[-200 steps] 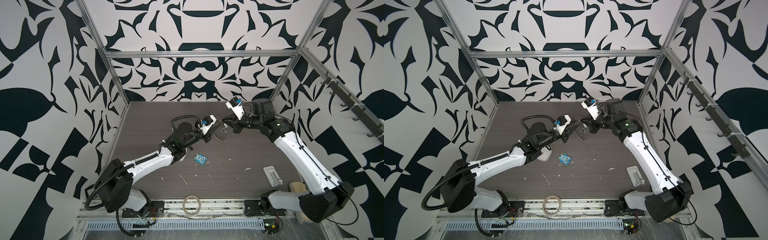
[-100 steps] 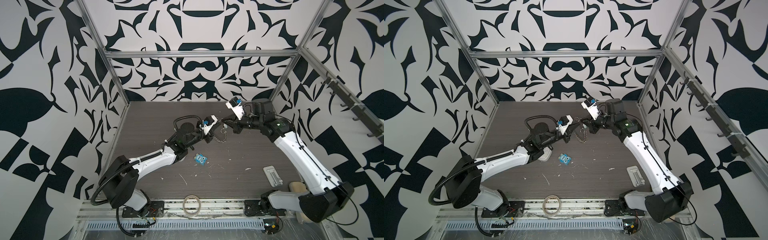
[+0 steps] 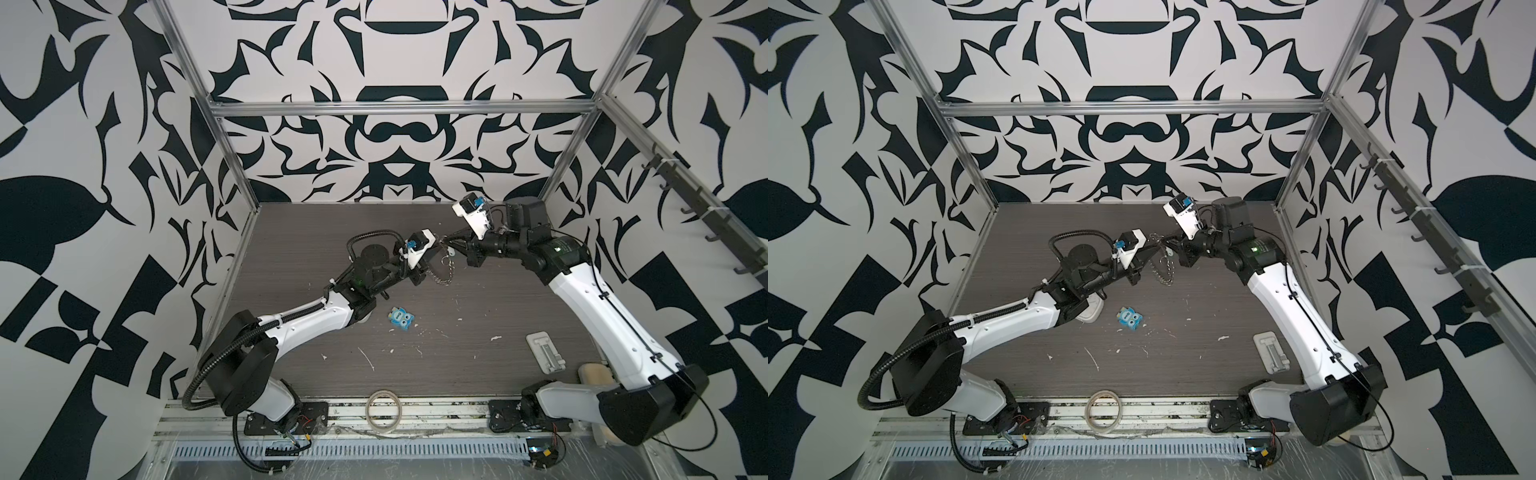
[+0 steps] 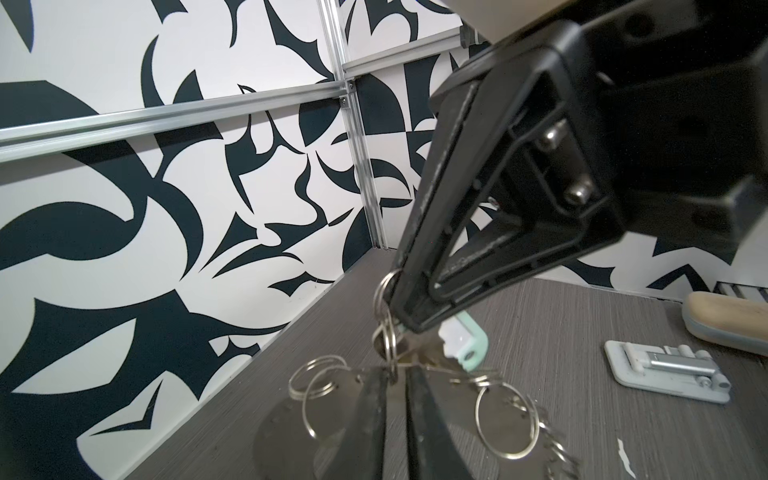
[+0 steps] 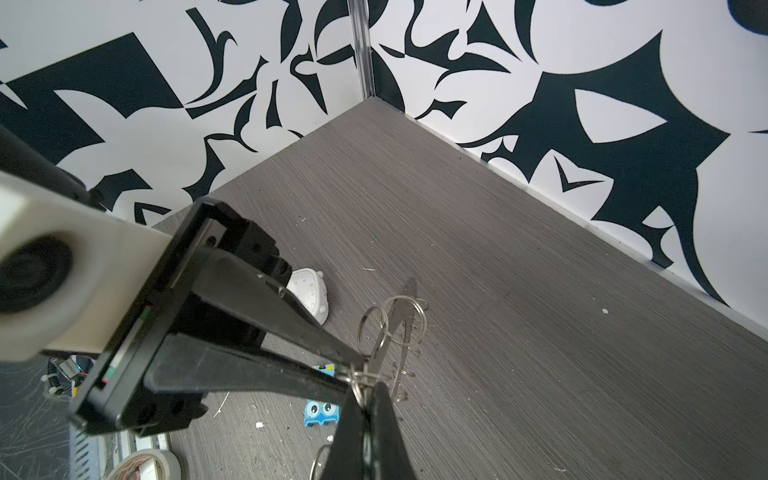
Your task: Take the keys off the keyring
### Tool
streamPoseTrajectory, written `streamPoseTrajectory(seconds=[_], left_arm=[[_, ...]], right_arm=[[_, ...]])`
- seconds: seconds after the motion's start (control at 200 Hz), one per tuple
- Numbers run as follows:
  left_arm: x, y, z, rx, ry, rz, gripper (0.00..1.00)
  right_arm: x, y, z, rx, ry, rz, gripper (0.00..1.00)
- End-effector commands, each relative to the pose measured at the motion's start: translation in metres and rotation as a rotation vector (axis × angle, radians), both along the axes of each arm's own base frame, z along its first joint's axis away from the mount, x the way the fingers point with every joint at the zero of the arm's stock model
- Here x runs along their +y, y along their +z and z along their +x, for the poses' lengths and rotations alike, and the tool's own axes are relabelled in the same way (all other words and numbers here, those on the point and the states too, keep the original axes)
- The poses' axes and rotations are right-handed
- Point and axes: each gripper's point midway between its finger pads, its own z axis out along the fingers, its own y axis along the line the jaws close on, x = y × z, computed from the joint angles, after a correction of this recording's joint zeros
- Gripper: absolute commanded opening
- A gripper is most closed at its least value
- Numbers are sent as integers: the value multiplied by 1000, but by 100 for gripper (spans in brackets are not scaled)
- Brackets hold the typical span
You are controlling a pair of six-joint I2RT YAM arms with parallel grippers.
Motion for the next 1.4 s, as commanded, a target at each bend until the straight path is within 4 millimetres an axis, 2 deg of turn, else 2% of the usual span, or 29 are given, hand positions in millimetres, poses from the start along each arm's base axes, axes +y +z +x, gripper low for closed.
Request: streamPoseTrajectory(seconds=[0.0, 0.07, 0.15, 0.275, 0.4, 0.63, 0.96, 1.175, 1.395], left_arm=[[-2, 21, 1, -45, -1, -54, 18], [-3, 21, 1, -44, -1, -53, 17], [-3, 21, 2, -43, 2, -53, 13], [-3, 21, 2, -42, 5, -55, 0], [-1, 23, 2, -42, 14, -45, 0], [0, 25, 2, 0, 16, 91, 0], [-2, 34, 3, 29, 17, 158, 0], [-3, 39, 7, 47, 30, 194, 0], [1, 55, 5, 14, 38, 139, 0]], right_arm=[[3, 30, -8, -76, 32, 53, 0], [3, 29, -8, -73, 34, 52, 0], [3, 27, -9, -64, 35, 51, 0], [3, 25, -10, -62, 37, 48, 0], [0, 20, -11, -62, 34, 22, 0], [-5, -2, -13, -31, 25, -81, 0], [13, -13, -17, -16, 64, -90, 0], [25, -35, -19, 15, 86, -160, 0], [32, -31, -20, 14, 105, -118, 0]])
